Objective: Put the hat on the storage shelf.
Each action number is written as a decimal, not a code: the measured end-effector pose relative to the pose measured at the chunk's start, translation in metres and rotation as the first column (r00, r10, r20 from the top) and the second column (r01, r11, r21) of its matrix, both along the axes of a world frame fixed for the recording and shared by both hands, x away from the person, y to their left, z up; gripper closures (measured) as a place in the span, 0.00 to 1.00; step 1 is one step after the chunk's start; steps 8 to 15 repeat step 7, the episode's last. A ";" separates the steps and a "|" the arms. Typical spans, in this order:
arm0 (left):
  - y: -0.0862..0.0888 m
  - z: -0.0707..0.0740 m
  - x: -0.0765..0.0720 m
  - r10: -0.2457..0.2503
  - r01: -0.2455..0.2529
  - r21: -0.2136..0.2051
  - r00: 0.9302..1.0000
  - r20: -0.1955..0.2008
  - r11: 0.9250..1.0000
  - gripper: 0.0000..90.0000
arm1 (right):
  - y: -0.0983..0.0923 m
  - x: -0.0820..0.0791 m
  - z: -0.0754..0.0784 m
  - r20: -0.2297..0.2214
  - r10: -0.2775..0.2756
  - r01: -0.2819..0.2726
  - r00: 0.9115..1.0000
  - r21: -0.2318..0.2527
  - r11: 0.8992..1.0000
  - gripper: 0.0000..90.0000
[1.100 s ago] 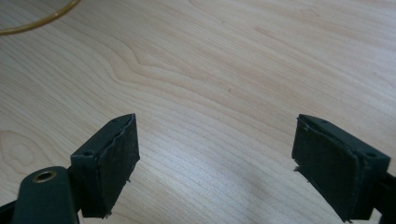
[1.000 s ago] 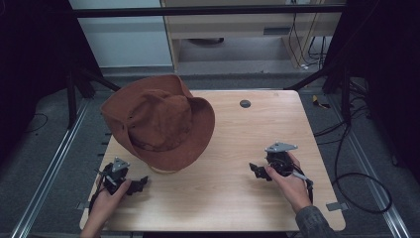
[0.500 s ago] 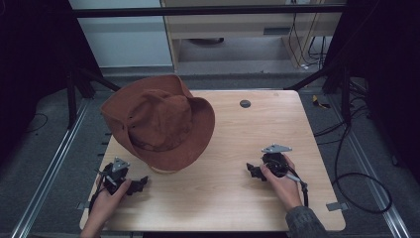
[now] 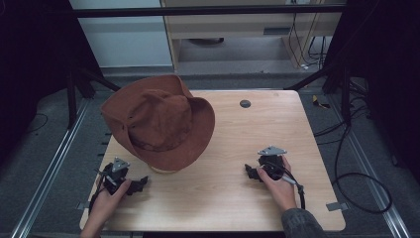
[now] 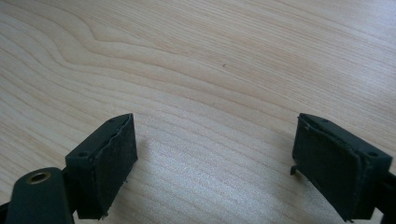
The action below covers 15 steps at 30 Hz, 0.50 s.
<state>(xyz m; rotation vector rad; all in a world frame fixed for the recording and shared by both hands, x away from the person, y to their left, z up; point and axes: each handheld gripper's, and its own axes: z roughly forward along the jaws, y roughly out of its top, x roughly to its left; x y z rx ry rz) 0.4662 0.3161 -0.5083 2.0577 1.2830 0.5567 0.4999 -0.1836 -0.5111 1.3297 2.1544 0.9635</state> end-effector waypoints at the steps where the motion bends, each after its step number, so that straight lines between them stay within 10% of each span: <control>1: 0.000 0.000 0.000 0.000 0.000 -0.001 1.000 0.000 1.000 0.00 | 0.000 0.000 0.000 0.001 0.001 -0.001 1.000 0.000 1.000 0.15; 15: 0.000 0.000 0.000 -0.002 0.002 0.004 1.000 -0.003 1.000 0.00 | 0.003 0.002 0.000 -0.001 -0.045 0.045 0.999 -0.001 0.999 0.15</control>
